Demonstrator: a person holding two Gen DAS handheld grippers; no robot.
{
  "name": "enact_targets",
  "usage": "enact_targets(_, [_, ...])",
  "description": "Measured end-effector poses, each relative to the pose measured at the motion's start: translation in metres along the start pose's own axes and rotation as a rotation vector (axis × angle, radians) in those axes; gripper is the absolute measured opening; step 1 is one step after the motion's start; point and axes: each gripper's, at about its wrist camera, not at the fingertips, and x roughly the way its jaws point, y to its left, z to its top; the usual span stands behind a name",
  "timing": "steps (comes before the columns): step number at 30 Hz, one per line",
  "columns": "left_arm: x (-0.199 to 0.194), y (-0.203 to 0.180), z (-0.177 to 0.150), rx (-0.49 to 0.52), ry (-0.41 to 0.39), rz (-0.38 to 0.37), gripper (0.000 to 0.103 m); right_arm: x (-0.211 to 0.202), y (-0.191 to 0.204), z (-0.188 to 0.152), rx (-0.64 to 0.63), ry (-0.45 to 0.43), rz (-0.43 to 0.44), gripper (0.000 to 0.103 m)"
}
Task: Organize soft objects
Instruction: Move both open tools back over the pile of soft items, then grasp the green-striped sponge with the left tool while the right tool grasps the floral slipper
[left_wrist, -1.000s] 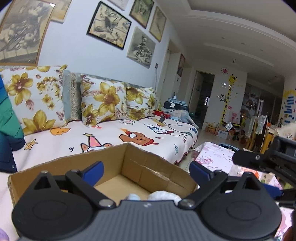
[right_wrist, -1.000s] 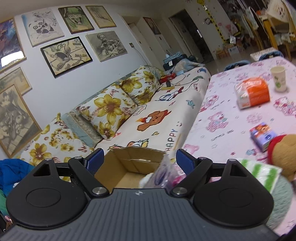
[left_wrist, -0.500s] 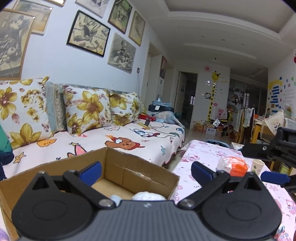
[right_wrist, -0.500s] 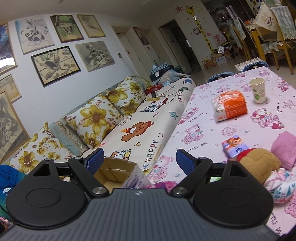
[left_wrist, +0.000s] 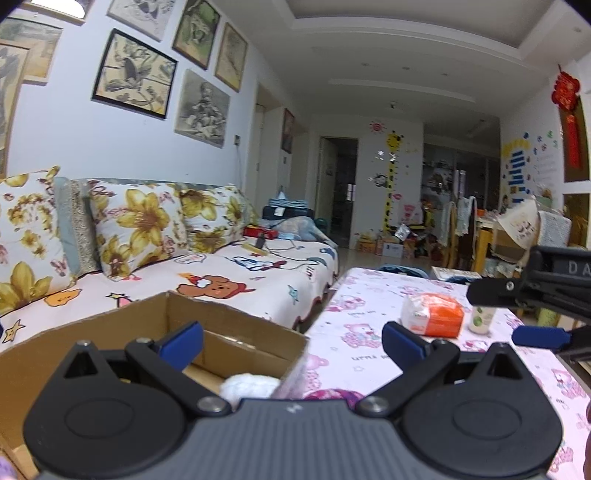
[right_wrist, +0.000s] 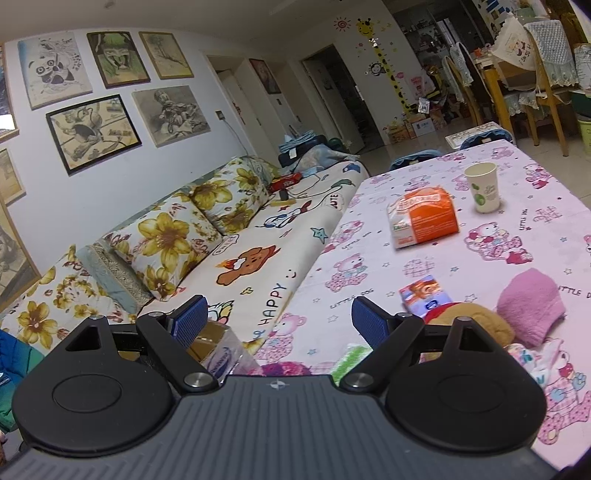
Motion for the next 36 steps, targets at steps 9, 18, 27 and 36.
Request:
enact_targets(9, [0.003,-0.016,-0.006,0.038,0.022,-0.061,0.102,-0.001,-0.003,-0.005,0.003,0.001,-0.041,0.103])
enact_targets(18, [0.007,-0.036,-0.015,0.106,0.061,-0.145,0.102,-0.006,-0.007,-0.005,0.013,-0.005,-0.080,0.103])
enact_targets(27, [0.015,-0.059,-0.028,0.181,0.133,-0.253,0.102,-0.008,-0.013,-0.008,0.039,-0.010,-0.124,0.103])
enact_targets(36, [0.031,-0.080,-0.043,0.295,0.234,-0.320,0.102,-0.007,-0.018,-0.015,0.071,0.011,-0.157,0.103])
